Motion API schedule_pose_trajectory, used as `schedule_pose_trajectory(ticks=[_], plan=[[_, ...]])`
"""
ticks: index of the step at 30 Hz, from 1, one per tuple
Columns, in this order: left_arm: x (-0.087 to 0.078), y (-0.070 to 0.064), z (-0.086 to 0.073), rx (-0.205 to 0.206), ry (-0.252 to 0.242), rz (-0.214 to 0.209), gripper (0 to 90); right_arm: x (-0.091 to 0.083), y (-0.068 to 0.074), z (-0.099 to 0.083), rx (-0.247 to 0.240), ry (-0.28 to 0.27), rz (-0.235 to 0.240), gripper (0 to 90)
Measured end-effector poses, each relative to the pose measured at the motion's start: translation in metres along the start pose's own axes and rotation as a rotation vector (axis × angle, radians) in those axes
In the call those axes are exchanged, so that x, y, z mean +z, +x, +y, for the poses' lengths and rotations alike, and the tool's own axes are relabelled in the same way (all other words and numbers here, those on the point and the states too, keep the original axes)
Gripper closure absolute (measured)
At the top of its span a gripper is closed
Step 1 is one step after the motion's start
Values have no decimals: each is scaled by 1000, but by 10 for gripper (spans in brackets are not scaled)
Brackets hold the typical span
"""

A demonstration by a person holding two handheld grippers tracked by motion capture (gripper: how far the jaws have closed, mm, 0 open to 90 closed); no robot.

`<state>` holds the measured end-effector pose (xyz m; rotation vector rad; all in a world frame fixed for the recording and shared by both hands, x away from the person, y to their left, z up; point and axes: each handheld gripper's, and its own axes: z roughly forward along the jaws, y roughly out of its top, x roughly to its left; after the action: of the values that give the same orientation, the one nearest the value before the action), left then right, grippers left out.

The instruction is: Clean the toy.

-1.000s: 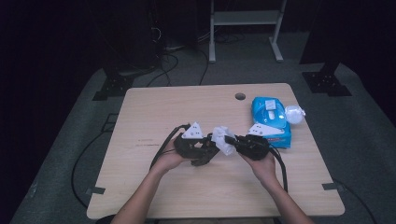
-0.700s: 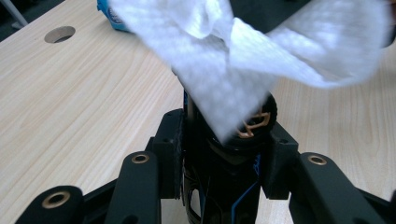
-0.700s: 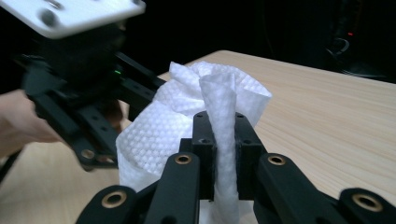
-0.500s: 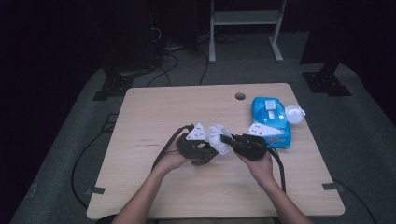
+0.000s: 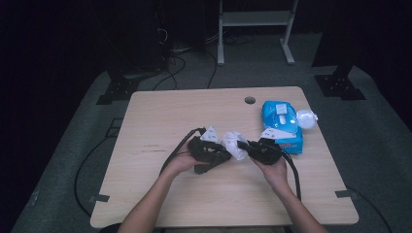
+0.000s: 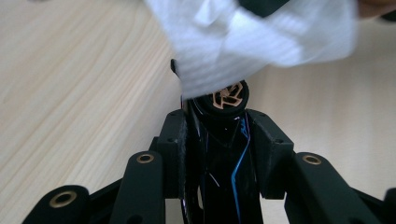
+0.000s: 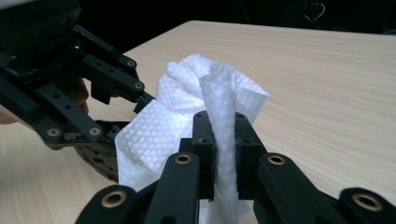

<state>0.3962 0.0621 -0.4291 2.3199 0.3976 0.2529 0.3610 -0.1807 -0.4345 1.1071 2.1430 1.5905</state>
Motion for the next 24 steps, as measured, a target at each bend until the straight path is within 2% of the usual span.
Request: schedule_pose_trajectory(ticks=[2,6,10,17,21,24], plan=[[5,4,1,-8,31,3,606,1,-3,-3,3,9,-8,818],[8,8,5,-20,55,-2,605,3,-6,-6,4,28,-14,818],[4,10,3,-28,48,-37,582,4,-6,-7,-4,34,-14,817],[-18,19,-9,-106,-40,-76,506,1,-6,-8,-3,31,-18,817],[-29,26,-19,-169,-71,-95,458,3,-4,-8,-9,38,-13,817],[-36,32,-25,-225,-117,-109,438,4,-1,-8,-23,41,-5,817]])
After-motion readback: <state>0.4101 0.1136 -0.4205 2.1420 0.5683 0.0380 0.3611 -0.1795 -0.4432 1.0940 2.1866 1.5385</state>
